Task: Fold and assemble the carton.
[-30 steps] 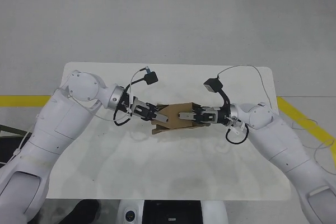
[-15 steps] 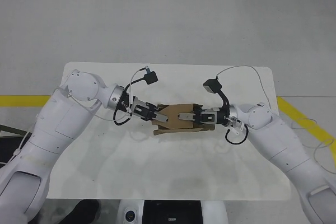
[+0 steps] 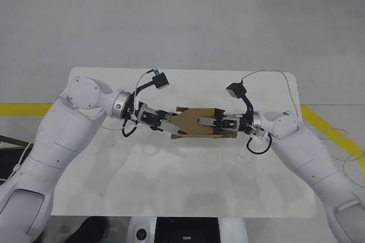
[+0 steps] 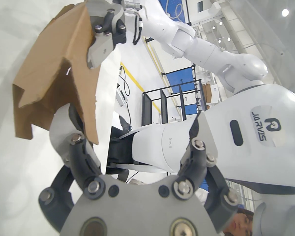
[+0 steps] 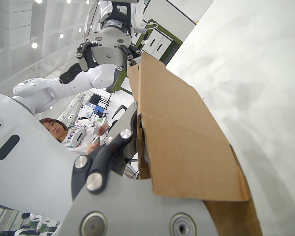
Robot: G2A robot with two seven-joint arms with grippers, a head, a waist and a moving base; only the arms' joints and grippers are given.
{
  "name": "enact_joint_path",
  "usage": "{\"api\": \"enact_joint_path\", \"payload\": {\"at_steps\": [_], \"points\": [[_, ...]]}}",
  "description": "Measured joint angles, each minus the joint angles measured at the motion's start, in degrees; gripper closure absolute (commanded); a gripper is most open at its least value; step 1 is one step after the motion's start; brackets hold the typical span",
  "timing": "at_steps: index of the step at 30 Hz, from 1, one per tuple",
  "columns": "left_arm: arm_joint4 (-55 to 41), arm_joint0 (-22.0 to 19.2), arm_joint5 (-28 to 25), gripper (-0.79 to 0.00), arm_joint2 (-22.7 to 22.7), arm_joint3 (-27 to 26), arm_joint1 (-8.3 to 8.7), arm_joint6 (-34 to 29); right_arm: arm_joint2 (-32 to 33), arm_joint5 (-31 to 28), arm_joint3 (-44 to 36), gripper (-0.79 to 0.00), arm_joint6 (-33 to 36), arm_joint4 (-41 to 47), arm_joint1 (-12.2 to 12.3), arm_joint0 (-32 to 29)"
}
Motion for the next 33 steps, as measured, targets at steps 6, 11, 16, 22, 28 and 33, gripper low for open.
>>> {"api": "enact_joint_path", "payload": {"at_steps": [6, 11, 16, 22, 28, 33], "points": [[-5.0, 0.5, 1.2, -0.785, -0.4, -0.7, -0.28, -1.2, 0.0, -0.4, 0.3, 0.0, -0.4, -0.6, -0.4, -0.2], [-5.8, 0.0, 1.0, -0.785, 0.4, 0.1, -0.87, -1.0, 0.0, -0.6, 0.2, 0.0, -0.6, -1.2, -0.9, -0.2], [-5.7, -1.0, 1.3, -0.785, 1.6, 0.8, -1.6, -0.5, 0.0, -0.6, 0.1, 0.0, -0.6, -2.1, -1.2, -0.4], [-3.3, -2.4, 2.6, -0.785, 3.2, 0.8, -2.37, 0.0, 0.3, -0.5, -0.1, 0.0, -0.5, -3.6, -1.5, -0.4], [0.1, -3.4, 4.1, -0.785, 4.0, 0.5, -2.74, 0.5, 0.8, -0.7, 0.0, 0.0, -0.7, -5.5, -1.7, -0.4], [3.7, -3.9, 5.0, -0.785, 4.3, -0.3, -2.84, 1.1, 1.2, -0.8, -0.4, 0.0, -0.8, -7.4, -1.9, -0.5]]}}
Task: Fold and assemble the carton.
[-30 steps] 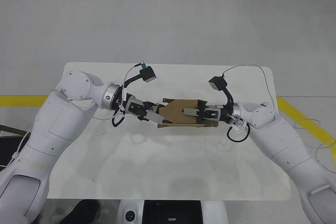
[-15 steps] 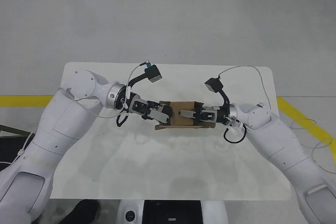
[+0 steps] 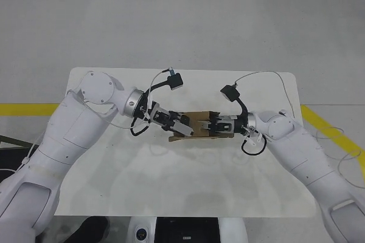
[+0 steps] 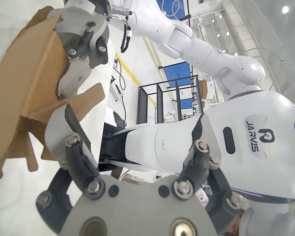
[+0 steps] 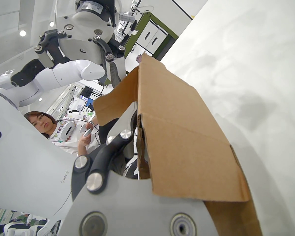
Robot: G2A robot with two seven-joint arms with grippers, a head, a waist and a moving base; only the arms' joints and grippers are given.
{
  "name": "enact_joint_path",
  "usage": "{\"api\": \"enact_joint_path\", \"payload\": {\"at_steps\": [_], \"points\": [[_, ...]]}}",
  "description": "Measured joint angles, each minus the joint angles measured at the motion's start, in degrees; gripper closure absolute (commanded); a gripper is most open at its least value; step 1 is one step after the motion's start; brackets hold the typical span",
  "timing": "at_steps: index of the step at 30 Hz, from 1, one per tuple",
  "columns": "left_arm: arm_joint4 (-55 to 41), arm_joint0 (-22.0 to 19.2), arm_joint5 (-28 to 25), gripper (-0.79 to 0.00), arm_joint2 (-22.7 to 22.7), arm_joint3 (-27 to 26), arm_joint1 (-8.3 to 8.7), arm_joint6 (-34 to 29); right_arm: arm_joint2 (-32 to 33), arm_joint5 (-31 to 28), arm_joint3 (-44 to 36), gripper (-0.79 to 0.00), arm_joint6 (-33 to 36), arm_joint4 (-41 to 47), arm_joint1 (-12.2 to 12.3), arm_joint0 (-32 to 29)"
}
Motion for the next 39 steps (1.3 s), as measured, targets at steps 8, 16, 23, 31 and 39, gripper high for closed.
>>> {"api": "enact_joint_path", "payload": {"at_steps": [8, 16, 23, 31, 39], "points": [[1.9, 0.0, 0.7, -0.785, 0.1, -0.6, -0.16, 0.3, 0.4, -0.2, -0.5, 0.0, -0.2, -1.3, 0.0, -0.4], [0.9, 0.7, -0.9, -0.785, -1.6, -0.5, -0.05, 1.1, 1.8, -0.8, 0.7, 0.0, -0.8, -0.2, 0.1, -0.7], [0.8, 2.5, -1.4, -0.785, -4.7, -0.4, 0.83, 0.9, 4.2, -0.7, 0.5, 0.0, -0.7, 0.5, 0.9, -1.8], [1.3, 4.1, -0.9, -0.785, -6.4, 0.5, 1.34, 1.2, 4.6, 0.1, -2.1, 0.0, 0.1, 1.3, 1.4, -3.3], [1.4, 4.2, -1.0, -0.785, -7.1, 0.5, 1.41, 1.5, 2.9, 1.3, -5.1, 0.0, 1.3, 0.8, 1.7, -3.8]]}}
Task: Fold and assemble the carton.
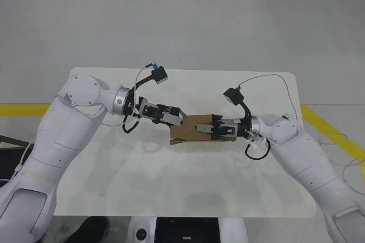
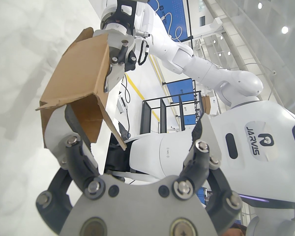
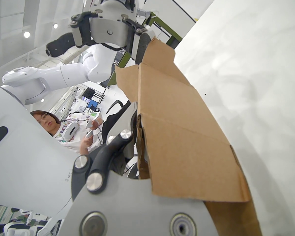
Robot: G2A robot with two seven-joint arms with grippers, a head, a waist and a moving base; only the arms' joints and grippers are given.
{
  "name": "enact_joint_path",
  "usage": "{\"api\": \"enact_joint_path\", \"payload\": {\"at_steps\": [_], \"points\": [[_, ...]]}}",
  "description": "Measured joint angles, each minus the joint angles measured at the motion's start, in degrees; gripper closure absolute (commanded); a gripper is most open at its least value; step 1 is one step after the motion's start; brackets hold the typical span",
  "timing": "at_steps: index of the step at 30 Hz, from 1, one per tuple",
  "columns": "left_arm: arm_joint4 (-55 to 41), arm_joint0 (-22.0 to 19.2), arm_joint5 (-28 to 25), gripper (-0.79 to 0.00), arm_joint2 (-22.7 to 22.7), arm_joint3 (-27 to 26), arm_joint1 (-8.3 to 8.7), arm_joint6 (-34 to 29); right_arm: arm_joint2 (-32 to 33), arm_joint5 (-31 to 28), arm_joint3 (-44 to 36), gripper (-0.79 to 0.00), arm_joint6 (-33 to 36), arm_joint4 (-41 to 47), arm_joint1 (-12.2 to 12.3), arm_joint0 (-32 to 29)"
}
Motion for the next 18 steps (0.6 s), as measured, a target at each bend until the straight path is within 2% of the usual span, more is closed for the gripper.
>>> {"api": "enact_joint_path", "payload": {"at_steps": [18], "points": [[-2.1, -0.4, -0.3, -0.785, 0.6, 0.4, -0.47, -2.7, -4.8, -1.0, -2.2, 0.0, -1.0, 1.4, 1.2, 1.4]]}}
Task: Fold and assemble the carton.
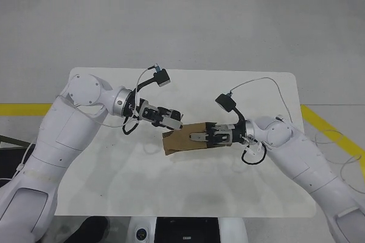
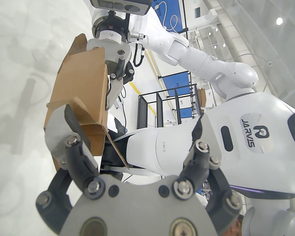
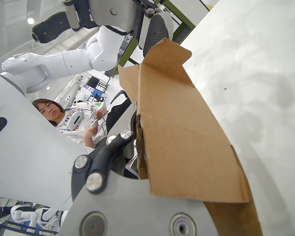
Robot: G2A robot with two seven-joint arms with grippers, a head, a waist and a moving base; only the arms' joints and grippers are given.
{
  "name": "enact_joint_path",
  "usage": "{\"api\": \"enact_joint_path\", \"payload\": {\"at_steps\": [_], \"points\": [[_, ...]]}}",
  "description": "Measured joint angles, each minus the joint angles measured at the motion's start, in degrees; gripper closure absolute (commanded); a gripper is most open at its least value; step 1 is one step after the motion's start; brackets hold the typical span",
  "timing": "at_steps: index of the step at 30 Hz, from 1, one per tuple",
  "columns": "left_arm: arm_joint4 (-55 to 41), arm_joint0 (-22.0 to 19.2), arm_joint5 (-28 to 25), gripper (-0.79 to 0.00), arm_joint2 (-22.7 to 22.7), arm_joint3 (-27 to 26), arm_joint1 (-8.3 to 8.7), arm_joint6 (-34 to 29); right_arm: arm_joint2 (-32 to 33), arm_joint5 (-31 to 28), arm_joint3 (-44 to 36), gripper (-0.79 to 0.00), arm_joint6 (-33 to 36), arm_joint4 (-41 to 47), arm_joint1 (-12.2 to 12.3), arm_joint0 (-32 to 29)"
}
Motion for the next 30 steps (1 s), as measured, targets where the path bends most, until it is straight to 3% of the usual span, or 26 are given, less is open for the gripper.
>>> {"api": "enact_joint_path", "payload": {"at_steps": [12, 30], "points": [[2.1, 0.5, 0.0, -0.785, -0.5, -1.9, 0.13, 1.3, 3.0, -3.7, 4.2, 0.0, -3.7, 4.0, 0.8, 0.0], [-1.0, 0.8, 0.7, -0.785, 1.0, -2.6, -0.53, -0.8, 5.1, -4.8, 3.7, 0.0, -9.5, 0.4, -0.9, -1.0]]}}
